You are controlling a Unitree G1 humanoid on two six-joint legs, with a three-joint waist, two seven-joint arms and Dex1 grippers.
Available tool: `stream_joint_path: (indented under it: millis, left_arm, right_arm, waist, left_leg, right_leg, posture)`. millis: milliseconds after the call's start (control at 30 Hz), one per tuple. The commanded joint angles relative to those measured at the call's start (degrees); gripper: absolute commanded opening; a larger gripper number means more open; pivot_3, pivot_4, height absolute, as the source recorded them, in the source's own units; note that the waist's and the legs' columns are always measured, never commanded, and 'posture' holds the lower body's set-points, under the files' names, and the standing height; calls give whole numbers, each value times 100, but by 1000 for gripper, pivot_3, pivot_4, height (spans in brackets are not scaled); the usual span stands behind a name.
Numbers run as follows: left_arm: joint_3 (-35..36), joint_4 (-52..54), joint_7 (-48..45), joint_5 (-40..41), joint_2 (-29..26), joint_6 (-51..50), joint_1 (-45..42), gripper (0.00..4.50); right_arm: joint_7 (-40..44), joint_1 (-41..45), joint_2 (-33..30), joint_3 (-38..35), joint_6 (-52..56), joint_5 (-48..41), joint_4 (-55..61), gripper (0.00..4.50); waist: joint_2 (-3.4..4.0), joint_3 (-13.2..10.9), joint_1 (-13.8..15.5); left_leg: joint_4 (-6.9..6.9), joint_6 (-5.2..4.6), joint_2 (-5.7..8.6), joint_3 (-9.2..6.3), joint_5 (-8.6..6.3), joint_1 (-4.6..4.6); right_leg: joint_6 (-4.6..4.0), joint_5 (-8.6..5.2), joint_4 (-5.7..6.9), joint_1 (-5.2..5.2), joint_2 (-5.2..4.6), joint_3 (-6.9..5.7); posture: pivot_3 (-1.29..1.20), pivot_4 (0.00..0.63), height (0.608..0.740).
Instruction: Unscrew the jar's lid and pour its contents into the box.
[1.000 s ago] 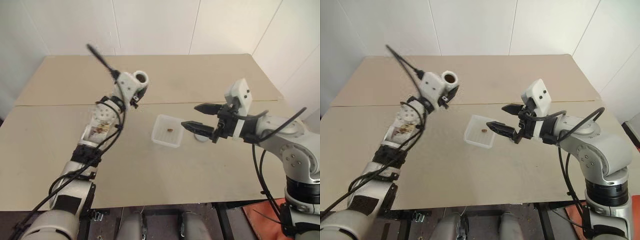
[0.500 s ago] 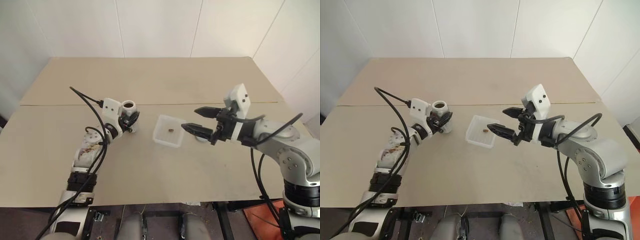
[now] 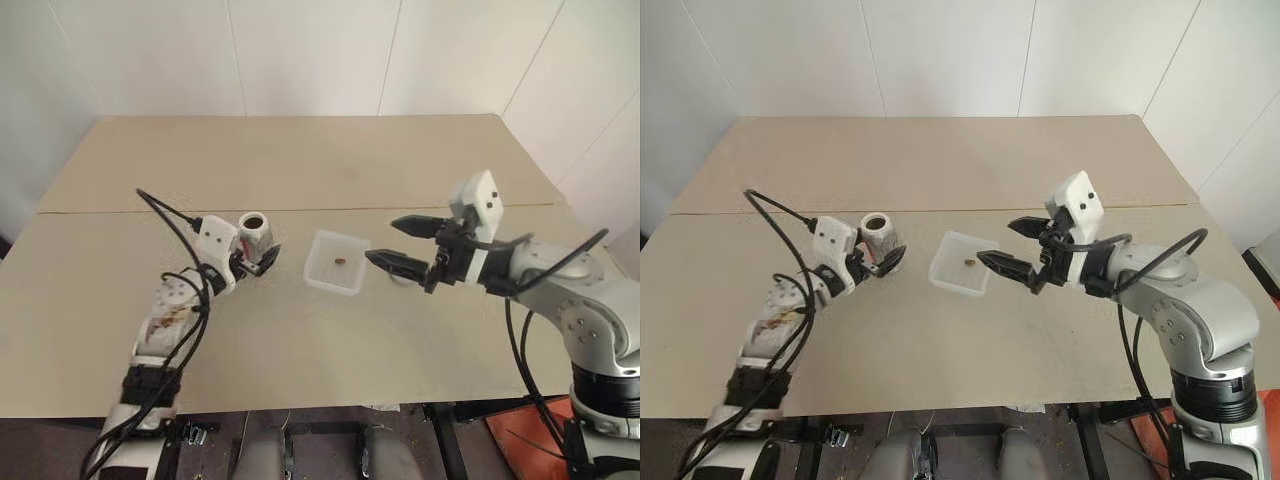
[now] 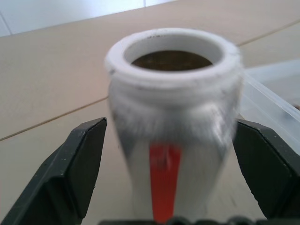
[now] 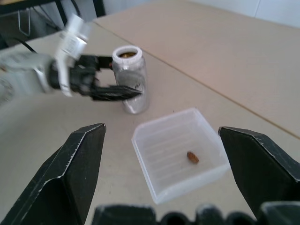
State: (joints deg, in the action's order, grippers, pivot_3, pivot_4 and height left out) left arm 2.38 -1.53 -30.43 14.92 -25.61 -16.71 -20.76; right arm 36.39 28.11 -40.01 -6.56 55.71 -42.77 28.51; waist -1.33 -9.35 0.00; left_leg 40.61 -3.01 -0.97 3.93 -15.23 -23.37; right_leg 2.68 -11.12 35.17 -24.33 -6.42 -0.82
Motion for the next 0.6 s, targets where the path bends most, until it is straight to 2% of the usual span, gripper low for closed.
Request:
stream_joint_path:
  millis: [33, 167, 233, 333, 600]
  left_arm:
    - [483, 1097, -458, 539, -496, -440, 463, 4456]
    - [1553, 2077, -1468, 1319, -1539, -636, 1482, 4456]
    - [2035, 2310, -1823, 1714, -1823, -620, 1733, 4456]
    - [2302, 2654, -1915, 2153, -1967, -817, 1813, 4456]
    - [2098, 2639, -1747, 2032, -1836, -682, 1867, 4456]
  right_arm:
    - [200, -161, -238, -141, -340, 157, 65, 4500]
    - [714, -942, -563, -142, -1411, 812, -27, 4500]
    - [973, -1204, -628, -310, -1845, 929, -213, 4500]
    - [1381, -1445, -782, -574, -2323, 1032, -644, 4500]
    - [1486, -1608, -951, -808, -2426, 1026, -673, 4500]
  waist:
    - [0, 0, -19]
    - [0, 0, -36]
    - [-1, 0, -23]
    - [0, 0, 37]
    - [1, 1, 47]
  left_leg:
    - [-2, 0, -2, 1, 0, -2]
    - [-16, 2, -9, 3, -1, 3]
    - [-26, 3, -7, 7, 0, 9]
    - [-24, 3, -3, 7, 1, 18]
    - [-29, 9, 0, 12, 4, 27]
  right_leg:
    - [0, 0, -2, -3, 1, 1]
    - [-2, -2, -9, -4, 0, 0]
    - [-2, -3, -13, -4, -2, 5]
    - [-2, -3, -16, 6, -4, 4]
    - [-5, -4, -14, 9, 9, 11]
  posture:
    - [0, 150, 740]
    - [0, 150, 740]
    - [0, 150, 740]
    - [0, 150, 740]
    - [0, 150, 740]
